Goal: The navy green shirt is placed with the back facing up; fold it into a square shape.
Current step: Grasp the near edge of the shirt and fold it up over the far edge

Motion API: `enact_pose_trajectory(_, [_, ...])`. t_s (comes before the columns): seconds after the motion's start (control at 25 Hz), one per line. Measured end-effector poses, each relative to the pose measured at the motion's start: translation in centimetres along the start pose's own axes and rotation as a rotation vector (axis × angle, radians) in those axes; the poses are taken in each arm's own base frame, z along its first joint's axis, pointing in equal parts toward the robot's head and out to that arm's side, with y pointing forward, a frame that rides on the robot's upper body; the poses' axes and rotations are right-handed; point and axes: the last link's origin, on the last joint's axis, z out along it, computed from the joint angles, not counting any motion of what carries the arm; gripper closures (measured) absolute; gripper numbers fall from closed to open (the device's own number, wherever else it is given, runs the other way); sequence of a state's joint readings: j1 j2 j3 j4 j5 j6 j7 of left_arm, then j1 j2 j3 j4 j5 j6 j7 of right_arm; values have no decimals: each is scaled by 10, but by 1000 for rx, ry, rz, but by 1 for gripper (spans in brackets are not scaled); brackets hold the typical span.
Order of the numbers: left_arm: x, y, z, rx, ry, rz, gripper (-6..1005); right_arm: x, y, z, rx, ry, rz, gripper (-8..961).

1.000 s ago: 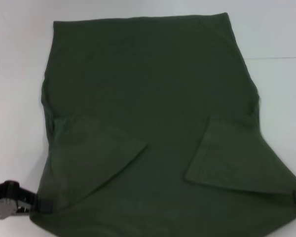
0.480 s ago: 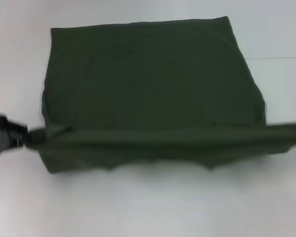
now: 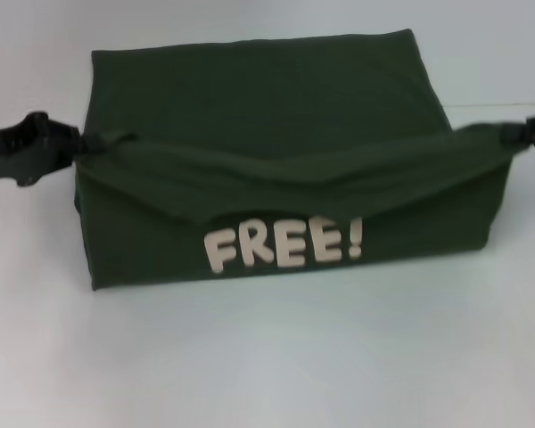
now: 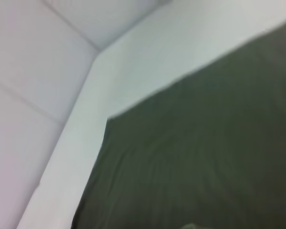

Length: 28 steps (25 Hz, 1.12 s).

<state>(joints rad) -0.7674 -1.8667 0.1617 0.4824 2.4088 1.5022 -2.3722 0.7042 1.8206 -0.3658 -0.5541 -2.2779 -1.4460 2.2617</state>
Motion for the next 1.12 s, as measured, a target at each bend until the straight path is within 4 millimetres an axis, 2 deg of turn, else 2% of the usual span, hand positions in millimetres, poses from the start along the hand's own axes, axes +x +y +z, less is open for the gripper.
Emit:
enact_pose_trajectory(0.16, [5,-1,15,14,63,24,971,-14,5,20,21,-72,-3,924])
enact_pose_trajectory(0.4, [8,-7,32,56,140,60,972,-21,2,50,99,-146,-2,923])
enact_pose_trajectory(0.64, [8,-18,45,116,211,84,968,-15,-2,74,171,-181,9,923])
enact_pose_trajectory(0.92, [-4,-27,64,178,233,106,949,-3,-5,90,226,-178,-11,924])
enact_pose_trajectory(1.04, [-8,-30,69,196,237,109,941,-1,-6,93,242,-186,-9,867])
enact_pose_trajectory(1.12, [-9,-33,71,218,248,107,935,1,-8,94,255,-191,-9,786])
